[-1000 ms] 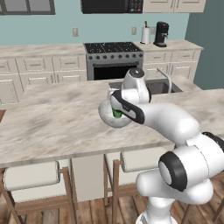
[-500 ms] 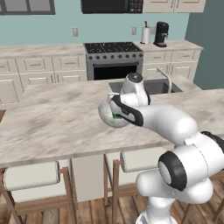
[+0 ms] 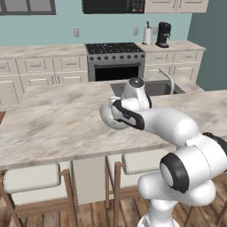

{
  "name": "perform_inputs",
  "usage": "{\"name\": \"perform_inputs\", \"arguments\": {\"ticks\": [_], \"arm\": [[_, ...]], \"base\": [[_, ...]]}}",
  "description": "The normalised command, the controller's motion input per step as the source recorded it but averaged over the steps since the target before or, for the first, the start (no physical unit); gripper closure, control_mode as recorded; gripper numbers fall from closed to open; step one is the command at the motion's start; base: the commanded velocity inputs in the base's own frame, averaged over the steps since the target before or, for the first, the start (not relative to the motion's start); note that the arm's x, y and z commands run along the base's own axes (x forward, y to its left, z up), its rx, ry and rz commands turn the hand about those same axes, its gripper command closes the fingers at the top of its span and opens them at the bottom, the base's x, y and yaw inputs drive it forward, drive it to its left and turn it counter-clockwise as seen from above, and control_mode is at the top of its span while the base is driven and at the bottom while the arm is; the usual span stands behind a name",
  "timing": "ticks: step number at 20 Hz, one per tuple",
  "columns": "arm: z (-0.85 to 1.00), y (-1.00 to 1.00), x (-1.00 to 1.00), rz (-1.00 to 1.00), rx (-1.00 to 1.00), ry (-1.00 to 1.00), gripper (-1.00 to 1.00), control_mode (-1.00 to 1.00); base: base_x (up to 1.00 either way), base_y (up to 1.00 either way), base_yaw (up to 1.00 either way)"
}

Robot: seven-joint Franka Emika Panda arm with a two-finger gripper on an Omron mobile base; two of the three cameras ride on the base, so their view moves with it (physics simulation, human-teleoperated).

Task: Place the cup inside the bowl on the dining table and move the bowl to any counter.

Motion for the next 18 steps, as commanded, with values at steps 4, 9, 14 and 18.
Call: {"name": "perform_inputs", "arguments": {"ticks": [4,9,14,18], "arm": [[-0.09,0.00,0.06,-0.02,0.00,0.00,1.00,-1.00],[-0.12,0.00,0.05,-0.01,0.00,0.00,1.00,-1.00],[-0.08,0.00,0.04,-0.01,0.00,0.00,1.00,-1.00],[-0.05,0.02,0.10,0.00,0.00,0.00,1.00,-1.00]], "base": [[0.00,0.00,0.00],[0.00,0.00,0.00],[0.00,0.00,0.00],[0.00,0.00,0.00]]}}
